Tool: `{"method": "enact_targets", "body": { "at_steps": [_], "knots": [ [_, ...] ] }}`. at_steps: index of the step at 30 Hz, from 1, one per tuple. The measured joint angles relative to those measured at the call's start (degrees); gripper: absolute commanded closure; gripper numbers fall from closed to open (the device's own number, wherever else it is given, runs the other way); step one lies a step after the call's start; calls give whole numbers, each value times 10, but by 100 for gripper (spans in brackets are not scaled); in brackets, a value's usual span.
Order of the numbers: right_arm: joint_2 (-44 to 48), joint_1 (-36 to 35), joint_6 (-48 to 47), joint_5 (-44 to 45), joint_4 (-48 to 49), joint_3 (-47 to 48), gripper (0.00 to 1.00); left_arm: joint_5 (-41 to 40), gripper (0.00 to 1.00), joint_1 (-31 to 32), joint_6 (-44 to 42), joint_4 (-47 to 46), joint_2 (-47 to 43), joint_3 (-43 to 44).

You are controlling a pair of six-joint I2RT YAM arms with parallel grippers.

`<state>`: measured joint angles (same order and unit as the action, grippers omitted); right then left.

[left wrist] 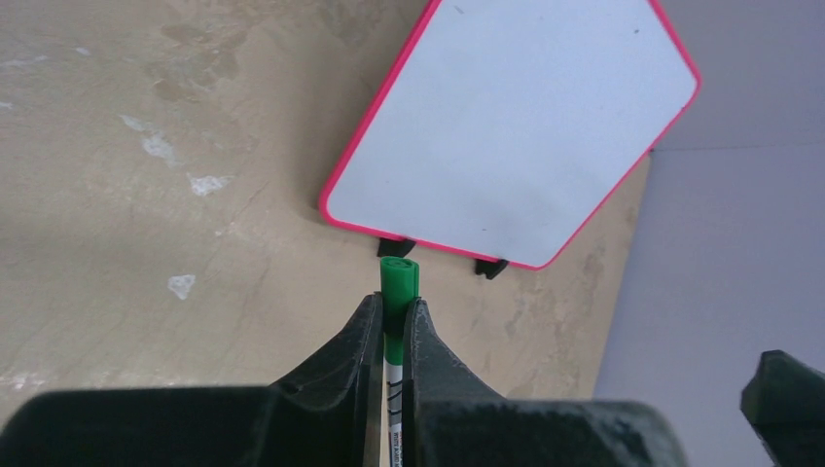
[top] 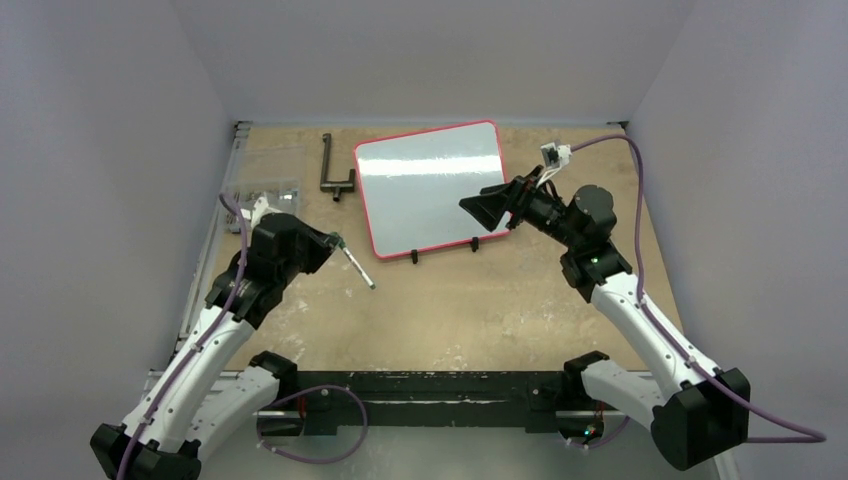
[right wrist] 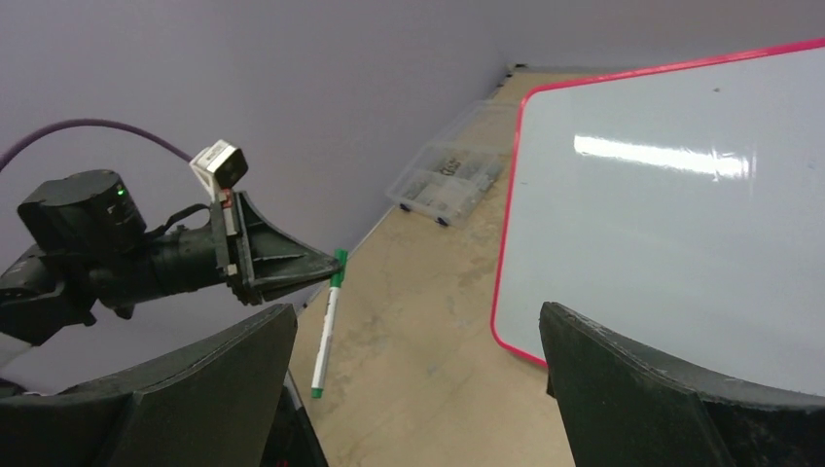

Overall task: Write a sentence on the whiteboard
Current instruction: Open the whiteboard marker at the center of the board.

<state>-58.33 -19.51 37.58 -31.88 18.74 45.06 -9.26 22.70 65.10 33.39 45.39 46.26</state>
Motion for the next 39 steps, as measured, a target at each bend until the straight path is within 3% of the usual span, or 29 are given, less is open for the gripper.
{"method": "enact_targets", "body": {
  "at_steps": [13, 22, 35, 39],
  "knots": [
    [-48, -23, 99, 22, 226, -22, 1, 22, 100, 0, 87, -167, 54, 45],
    [-168, -71, 129, 57, 376, -20, 1, 50, 100, 0, 197, -332, 134, 46],
    [-265, -176, 72, 160, 391, 61, 7, -13, 100, 8, 254, -359, 139, 82],
    [-289, -200, 46, 188, 391, 86, 15, -39, 100, 11, 267, -343, 139, 83]
  ]
}}
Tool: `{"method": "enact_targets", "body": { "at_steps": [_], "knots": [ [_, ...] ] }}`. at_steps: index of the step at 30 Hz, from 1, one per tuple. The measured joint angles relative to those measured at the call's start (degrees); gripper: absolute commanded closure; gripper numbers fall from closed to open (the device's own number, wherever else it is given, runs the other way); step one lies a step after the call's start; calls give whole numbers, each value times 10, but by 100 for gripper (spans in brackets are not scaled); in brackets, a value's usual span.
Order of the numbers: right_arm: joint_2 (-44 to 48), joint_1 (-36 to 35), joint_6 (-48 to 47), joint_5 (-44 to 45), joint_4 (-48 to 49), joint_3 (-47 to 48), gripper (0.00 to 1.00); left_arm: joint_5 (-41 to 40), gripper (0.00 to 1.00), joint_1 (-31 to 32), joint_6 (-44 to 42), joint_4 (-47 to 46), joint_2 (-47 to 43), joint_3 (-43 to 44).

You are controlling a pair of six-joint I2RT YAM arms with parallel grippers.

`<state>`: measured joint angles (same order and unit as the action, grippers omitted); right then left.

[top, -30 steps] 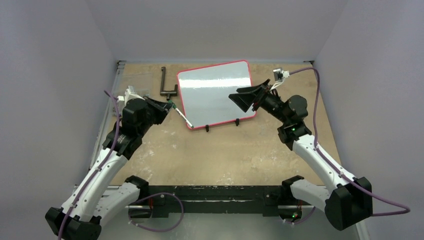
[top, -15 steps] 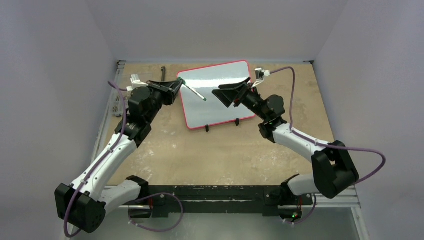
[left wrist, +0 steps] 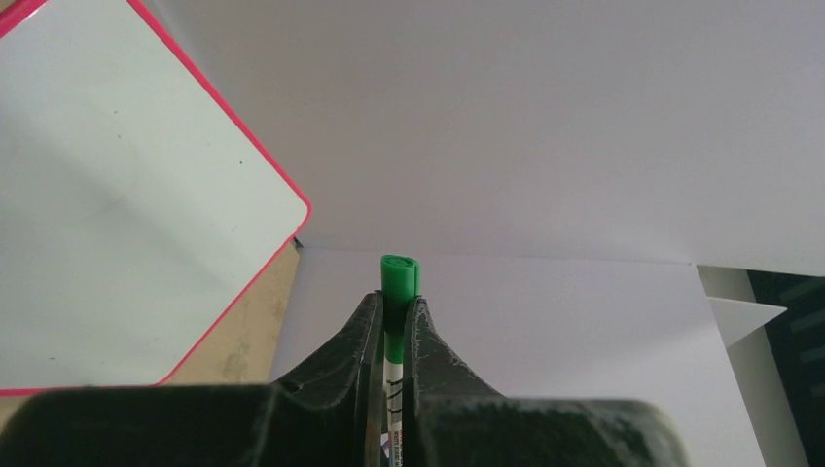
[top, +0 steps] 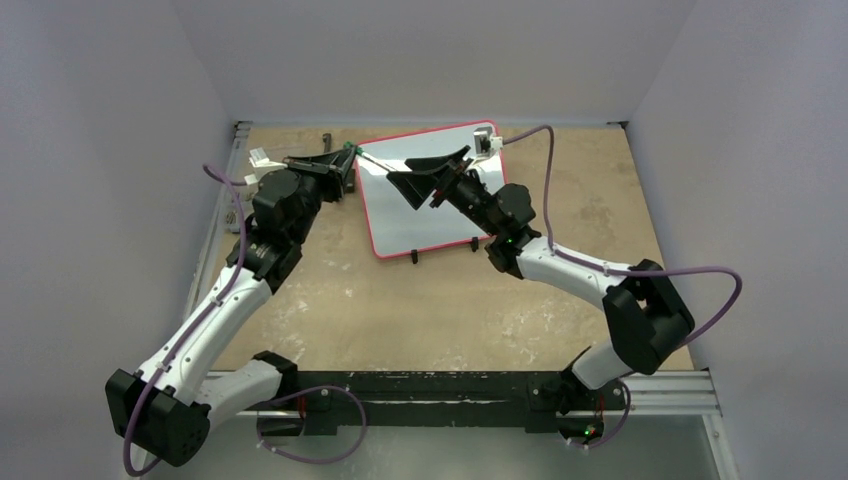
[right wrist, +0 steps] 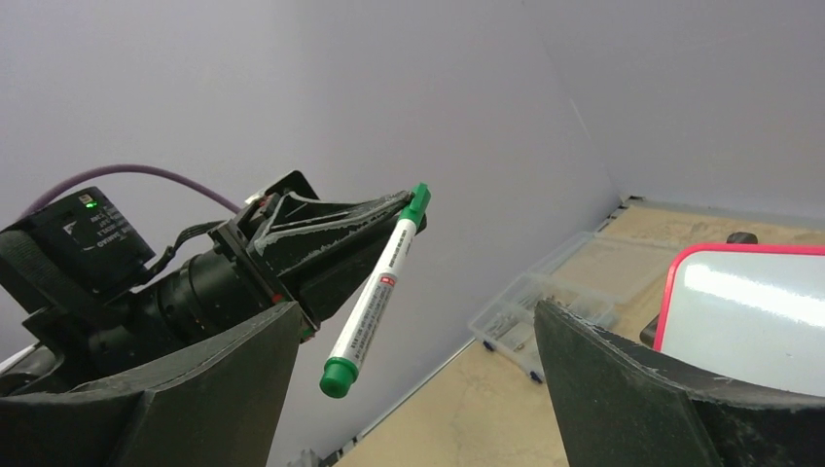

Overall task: Write a sentence on the whiteboard
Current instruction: Open the whiteboard marker at the center of the board.

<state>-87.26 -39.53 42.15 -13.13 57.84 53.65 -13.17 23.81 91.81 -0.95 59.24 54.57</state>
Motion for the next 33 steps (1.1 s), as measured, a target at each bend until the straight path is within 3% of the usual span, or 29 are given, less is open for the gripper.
{"method": "enact_targets", "body": {
  "at_steps": [10, 19, 33],
  "knots": [
    [-53, -23, -54, 23, -15, 58, 41, -29, 100, 0, 26, 8, -16, 0],
    [-78, -38, -96, 31, -44, 119, 52, -30, 100, 0, 39, 15, -32, -5],
    [-103, -50, -126, 11, -59, 145, 51, -19, 100, 0, 47, 15, -35, -15]
  ]
}}
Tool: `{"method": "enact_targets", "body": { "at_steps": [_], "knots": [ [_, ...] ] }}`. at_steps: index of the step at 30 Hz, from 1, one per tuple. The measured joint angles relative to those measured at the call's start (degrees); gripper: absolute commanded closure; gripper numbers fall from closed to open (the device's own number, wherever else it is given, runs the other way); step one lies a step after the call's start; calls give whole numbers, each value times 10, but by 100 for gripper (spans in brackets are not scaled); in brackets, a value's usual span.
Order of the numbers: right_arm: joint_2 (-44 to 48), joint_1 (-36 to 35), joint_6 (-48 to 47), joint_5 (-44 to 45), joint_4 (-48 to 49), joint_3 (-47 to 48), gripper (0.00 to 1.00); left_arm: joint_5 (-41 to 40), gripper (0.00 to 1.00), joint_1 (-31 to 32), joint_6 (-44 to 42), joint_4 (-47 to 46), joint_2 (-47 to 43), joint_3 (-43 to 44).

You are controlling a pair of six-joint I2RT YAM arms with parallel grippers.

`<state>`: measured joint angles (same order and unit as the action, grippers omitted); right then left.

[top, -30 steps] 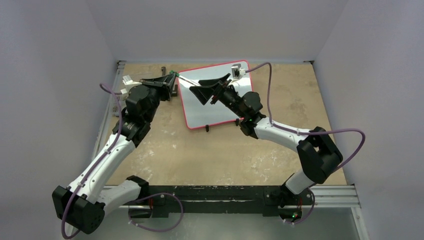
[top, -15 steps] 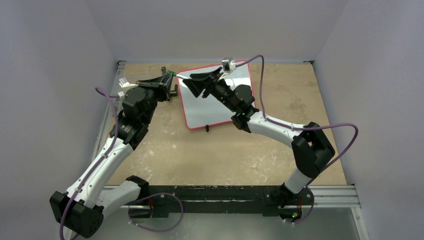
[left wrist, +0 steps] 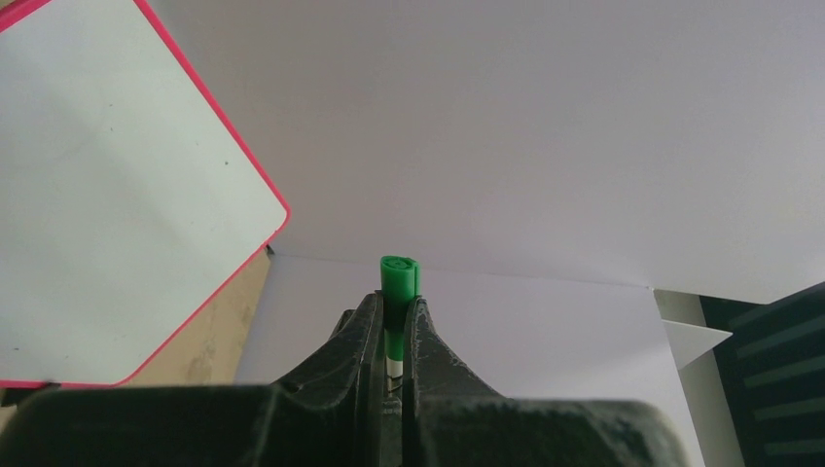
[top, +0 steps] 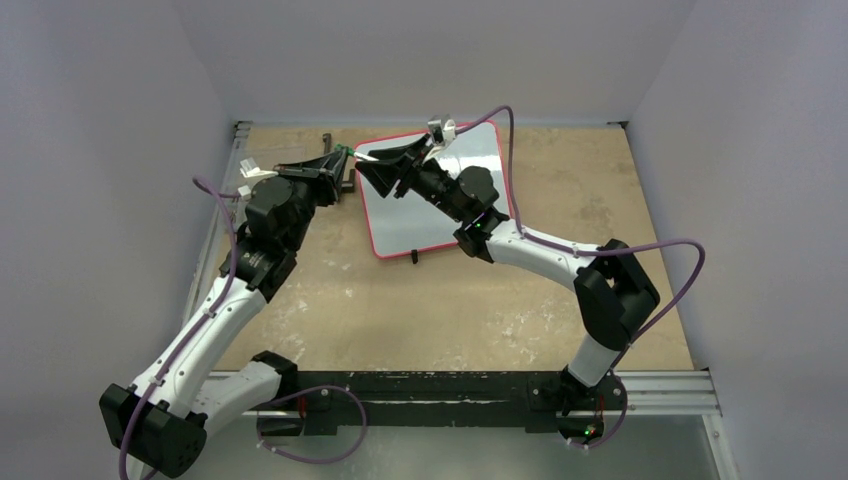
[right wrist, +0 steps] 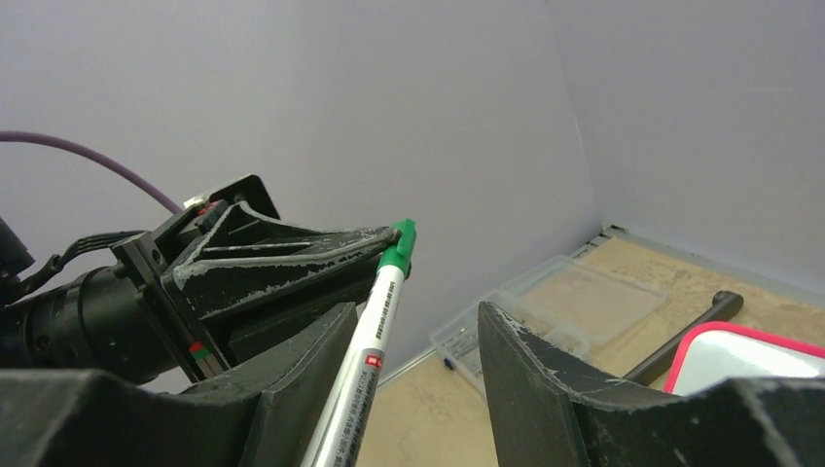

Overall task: Write a sentence on the whiteboard
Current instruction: Open the whiteboard marker at the center of the board.

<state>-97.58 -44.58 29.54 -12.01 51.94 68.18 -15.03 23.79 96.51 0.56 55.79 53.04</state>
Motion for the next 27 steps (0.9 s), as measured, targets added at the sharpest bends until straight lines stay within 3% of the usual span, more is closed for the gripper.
{"method": "enact_targets", "body": {
  "at_steps": [6, 11, 21, 27],
  "knots": [
    [0, 0, -5, -11, 18, -1, 54, 6, 100, 0, 0, 1, -6, 0],
    [0, 0, -8, -18, 30, -1, 69, 13, 100, 0, 0, 16, -8, 0],
    [0, -2, -14, -26, 28, -1, 83, 15, 100, 0, 0, 31, -12, 0],
    [0, -2, -15, -26, 27, -1, 100, 15, 100, 0, 0, 34, -12, 0]
  ]
}}
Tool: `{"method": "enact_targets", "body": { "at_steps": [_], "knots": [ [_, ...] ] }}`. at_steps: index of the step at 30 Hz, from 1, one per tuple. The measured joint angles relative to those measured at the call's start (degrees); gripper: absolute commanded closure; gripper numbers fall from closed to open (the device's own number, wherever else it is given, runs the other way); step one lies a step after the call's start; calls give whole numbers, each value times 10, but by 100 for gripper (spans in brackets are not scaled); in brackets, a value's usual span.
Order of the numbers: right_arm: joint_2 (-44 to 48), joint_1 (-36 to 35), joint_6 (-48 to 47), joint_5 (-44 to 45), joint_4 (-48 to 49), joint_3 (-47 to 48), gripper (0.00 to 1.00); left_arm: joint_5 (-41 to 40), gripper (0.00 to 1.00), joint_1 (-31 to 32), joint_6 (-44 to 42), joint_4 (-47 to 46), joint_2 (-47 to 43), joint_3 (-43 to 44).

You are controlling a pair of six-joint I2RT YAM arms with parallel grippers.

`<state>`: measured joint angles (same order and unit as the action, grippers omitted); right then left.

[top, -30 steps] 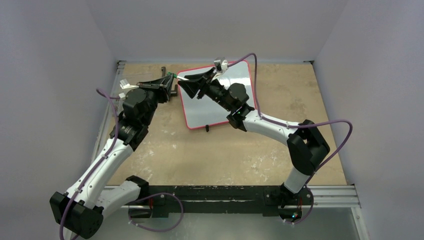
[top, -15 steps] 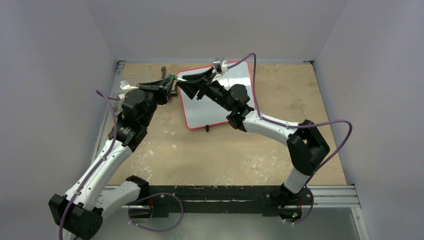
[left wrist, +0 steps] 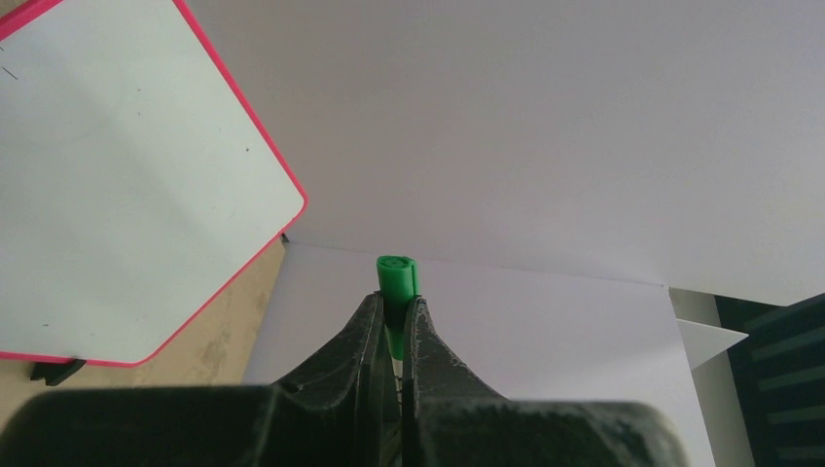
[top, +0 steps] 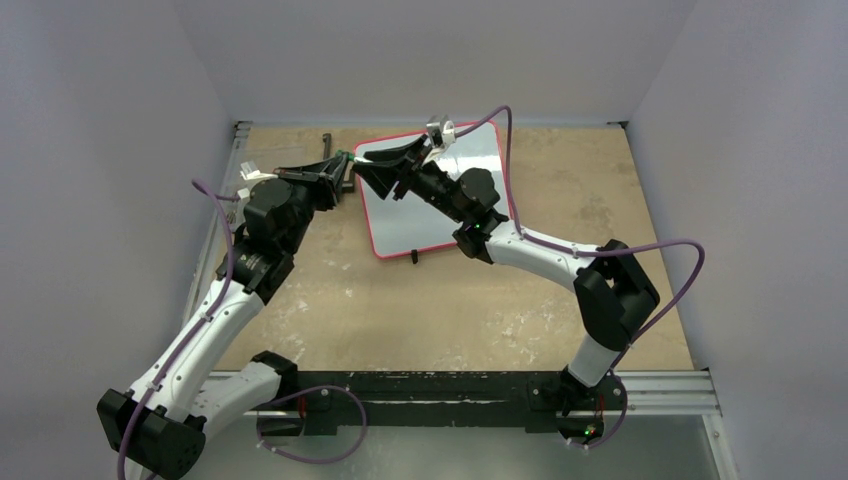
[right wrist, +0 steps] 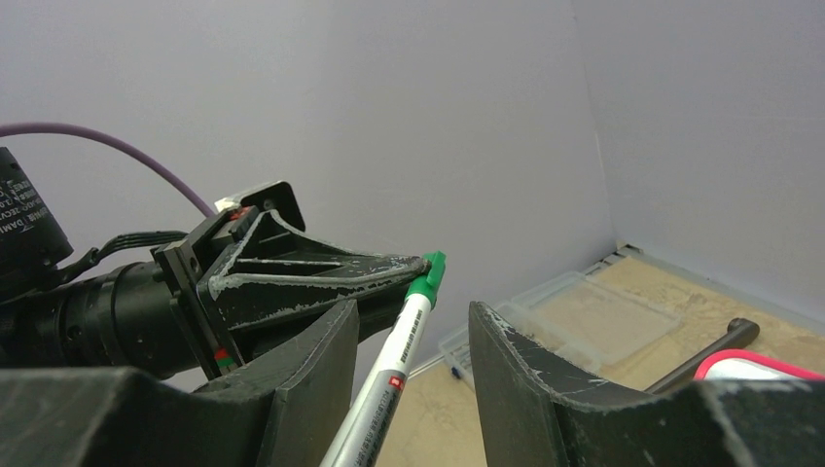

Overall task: Write a sentence on the whiteboard
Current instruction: Open the whiteboard marker at the center of the board.

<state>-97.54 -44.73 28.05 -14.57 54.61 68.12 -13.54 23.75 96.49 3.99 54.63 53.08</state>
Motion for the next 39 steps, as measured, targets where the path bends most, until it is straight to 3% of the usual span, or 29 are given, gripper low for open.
{"method": "enact_targets", "body": {
  "at_steps": [7, 8, 10, 11, 13, 17, 20, 24, 28, 30, 31, 35, 37, 39],
  "knots": [
    [1, 0, 0, 2, -4, 0, 97, 0, 100, 0, 0, 0, 0, 1],
    [2, 0, 1, 2, -8, 0, 84, 0, 100, 0, -1, 0, 0, 1],
    [5, 0, 3, 4, -17, 0, 37, -1, 100, 0, -2, 0, 0, 1],
    [6, 0, 4, 4, -21, 0, 20, -1, 100, 0, -3, 0, 0, 1],
    [9, 0, 7, 6, -35, 0, 8, 1, 100, 0, -12, 2, -2, 1],
    [9, 1, 5, 5, -56, 0, 6, 2, 100, 3, -19, 2, -8, 1],
    [9, 1, 5, 5, -63, 0, 10, 2, 100, 3, -25, 2, -10, 1],
    [10, 1, 4, 5, -65, 0, 24, 2, 100, 3, -26, 2, -10, 1],
    [12, 1, 4, 5, -71, 0, 52, 1, 100, 3, -26, 7, -14, 1],
    [16, 1, 3, 7, -72, -1, 58, -1, 100, 3, -28, 11, -18, 1],
    [19, 1, 3, 9, -74, -2, 56, -1, 100, 3, -28, 13, -19, 1],
    [31, -3, 3, 14, -81, -2, 26, -1, 100, 4, -30, 14, -21, 1],
    [35, -2, 2, 17, -89, -2, 23, -3, 100, 4, -31, 16, -22, 1],
    [37, -1, -1, 18, -98, -2, 28, -4, 100, 4, -32, 17, -24, 1]
  ]
}}
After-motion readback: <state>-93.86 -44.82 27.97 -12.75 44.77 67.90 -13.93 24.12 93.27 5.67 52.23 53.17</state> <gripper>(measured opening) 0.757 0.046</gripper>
